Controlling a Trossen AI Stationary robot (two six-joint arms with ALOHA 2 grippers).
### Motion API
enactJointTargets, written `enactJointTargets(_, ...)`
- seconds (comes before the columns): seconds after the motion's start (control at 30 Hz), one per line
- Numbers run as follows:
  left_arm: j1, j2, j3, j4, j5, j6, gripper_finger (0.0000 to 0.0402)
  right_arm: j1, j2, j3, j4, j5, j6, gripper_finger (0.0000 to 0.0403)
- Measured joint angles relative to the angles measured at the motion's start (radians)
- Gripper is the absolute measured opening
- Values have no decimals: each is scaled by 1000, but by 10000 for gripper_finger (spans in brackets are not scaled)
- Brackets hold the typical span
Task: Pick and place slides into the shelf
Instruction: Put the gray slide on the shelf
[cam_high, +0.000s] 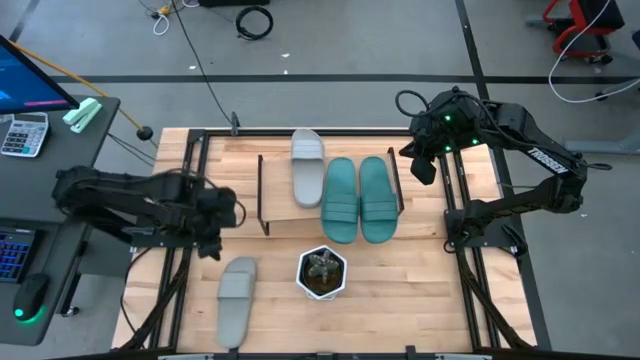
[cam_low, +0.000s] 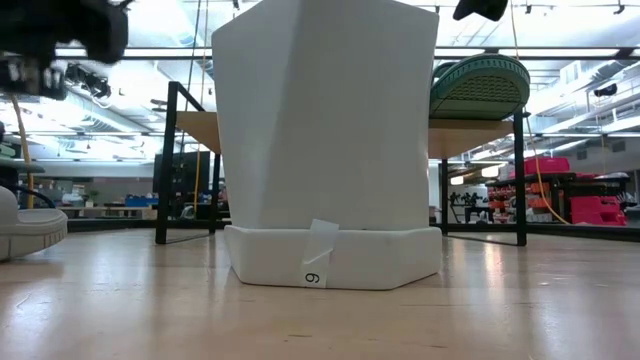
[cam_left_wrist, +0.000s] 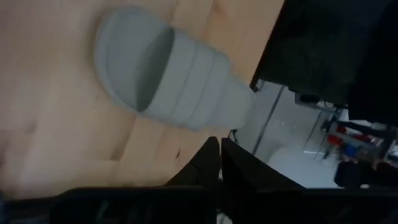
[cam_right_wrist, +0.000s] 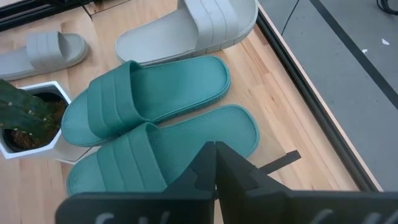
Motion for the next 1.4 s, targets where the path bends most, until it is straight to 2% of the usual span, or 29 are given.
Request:
enactJointTargets(0.2, -89, 0, -172, 266, -48, -196, 40, 0, 0, 0, -1, 0, -1, 10)
enactJointTargets(0.43, -111, 0, -248, 240, -219, -322, 88, 0, 0, 0, -1, -6, -1, 10)
enactJointTargets(0.53, -111, 0, -271, 298, -262, -366, 120, 0, 0, 0, -2, -17, -1, 10)
enactJointTargets(0.77, -111, 0, -317, 404, -272, -426, 208, 0, 0, 0, -2, -19, -1, 10)
enactJointTargets(0.9, -111, 0, -332, 419, -292, -426, 241, 0, 0, 0, -2, -20, -1, 11)
enactJointTargets(1.1, -111, 0, -332, 426, -352, -396, 253, 0, 0, 0, -2, -21, -1, 11)
enactJointTargets(1.4, -111, 0, -332, 460, -404, -297, 236, 0, 0, 0, -7, -27, -1, 11)
